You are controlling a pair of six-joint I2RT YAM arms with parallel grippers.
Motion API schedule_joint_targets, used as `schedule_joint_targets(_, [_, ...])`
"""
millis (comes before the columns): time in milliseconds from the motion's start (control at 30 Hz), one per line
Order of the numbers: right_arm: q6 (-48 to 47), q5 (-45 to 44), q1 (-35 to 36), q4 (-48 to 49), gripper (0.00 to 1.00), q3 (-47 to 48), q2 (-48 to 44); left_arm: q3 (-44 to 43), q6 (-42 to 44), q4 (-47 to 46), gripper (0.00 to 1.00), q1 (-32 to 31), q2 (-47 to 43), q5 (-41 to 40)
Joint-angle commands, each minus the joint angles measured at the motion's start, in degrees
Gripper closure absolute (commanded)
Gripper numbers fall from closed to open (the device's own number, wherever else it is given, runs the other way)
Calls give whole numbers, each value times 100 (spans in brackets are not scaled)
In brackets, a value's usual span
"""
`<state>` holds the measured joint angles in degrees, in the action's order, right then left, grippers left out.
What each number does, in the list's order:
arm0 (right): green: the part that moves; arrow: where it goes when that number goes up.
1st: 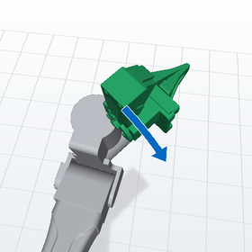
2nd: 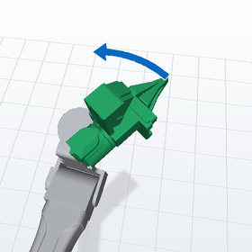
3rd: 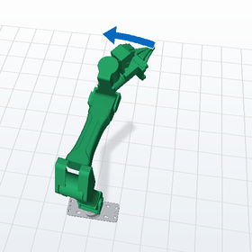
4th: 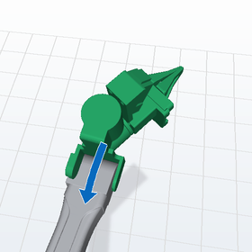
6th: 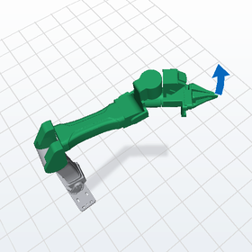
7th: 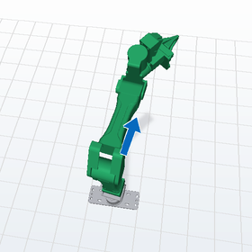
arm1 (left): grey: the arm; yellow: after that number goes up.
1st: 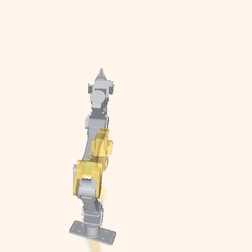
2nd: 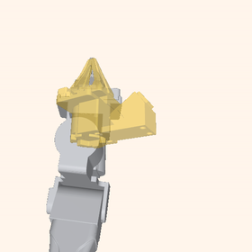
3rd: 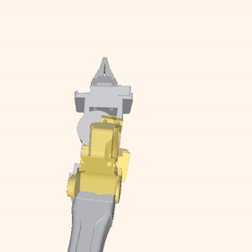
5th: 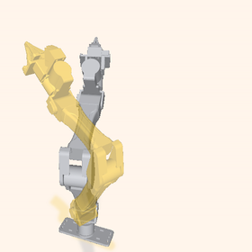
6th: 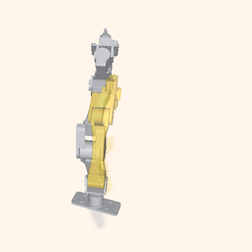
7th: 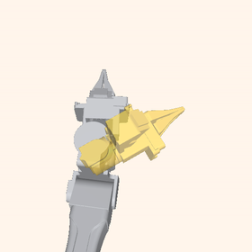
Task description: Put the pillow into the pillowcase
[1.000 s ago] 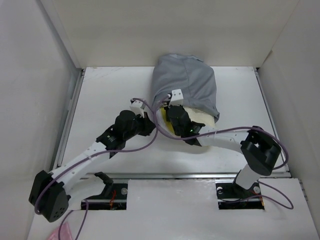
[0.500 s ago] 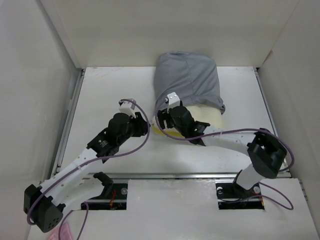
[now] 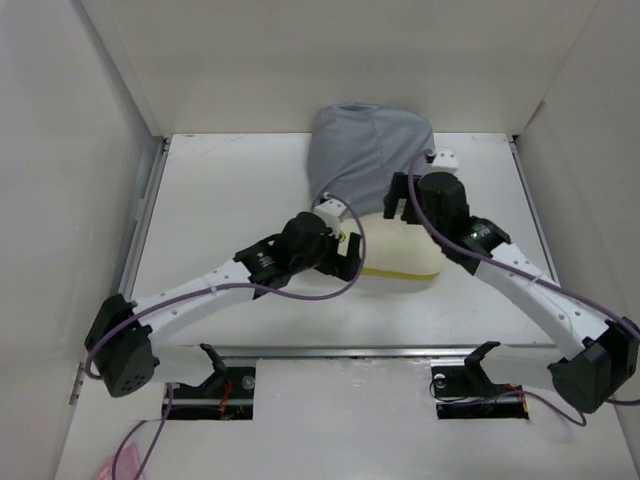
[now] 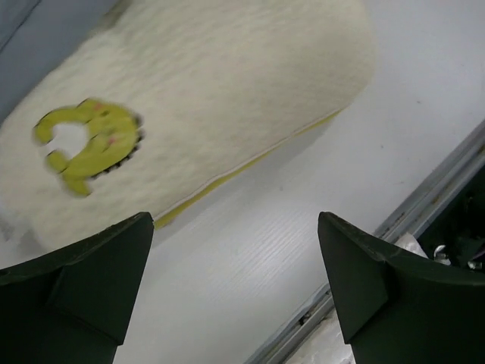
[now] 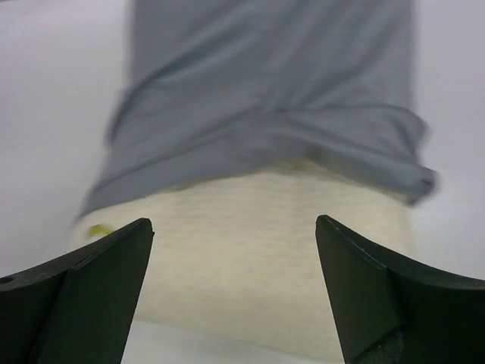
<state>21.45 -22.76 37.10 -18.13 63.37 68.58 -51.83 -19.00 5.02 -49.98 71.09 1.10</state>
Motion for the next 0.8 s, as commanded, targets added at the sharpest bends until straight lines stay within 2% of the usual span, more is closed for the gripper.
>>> schedule_joint_targets(0, [483, 351, -1106, -946, 7, -273, -90, -862, 827, -308, 11, -582, 500, -339])
schedule_joint_targets(33, [483, 412, -1344, -947, 7, -351, -90, -1020, 959, -308, 11, -679, 946, -391])
schedule_joint_targets(67, [483, 465, -1781, -1042, 7, -352, -90, -1178, 1056, -308, 5, -854, 1203, -453])
schedule_joint_targets(133, [483, 554, -2109, -1043, 7, -414, -90, -1775, 1442, -238, 0, -1005, 1730, -514])
schedule_joint_targets(267, [281, 526, -2514, -1158, 5, -344, 287, -2935, 1979, 130, 0, -1268, 3345, -813])
schedule_joint_targets(300, [211, 910, -2724, -1158, 5, -343, 401, -3181, 2040, 323, 0, -1269, 3602, -901])
schedule_joint_targets(400, [-18, 1317, -3076, -860, 6, -291, 849, -4131, 2103, 657, 0, -1322, 4567, -1348])
schedule_joint_targets(500, [-264, 1651, -3077, -561, 8, -54, 1201, -4861, 2103, 895, 0, -1270, 5385, -1675])
schedule_joint_targets(533, [-264, 1896, -3077, -456, 8, 16, 1289, -5019, 2033, 1035, 4, -1269, 5563, -1675])
schedule_joint_targets(567, [-412, 2159, -3077, -54, 9, 69, 1377, -5334, 1971, 1123, 17, -1208, 5721, -1771])
schedule_joint_targets(600, [-588, 2345, -3077, 72, 13, 122, 1604, -5494, 1875, 1246, 69, -1207, 5871, -1772])
schedule_joint_targets(633, [-642, 2486, -3077, 73, 16, 192, 1754, -5635, 1770, 1369, 100, -1042, 6099, -1772])
schedule_joint_targets(700, [-826, 2864, -3077, -24, 29, 482, 2210, -5829, 1383, 1581, 100, -918, 6163, -1693])
schedule_joint_targets(767, [-880, 2778, -3077, 46, 32, 483, 2405, -5663, 1382, 1346, 100, -804, 5944, -1439])
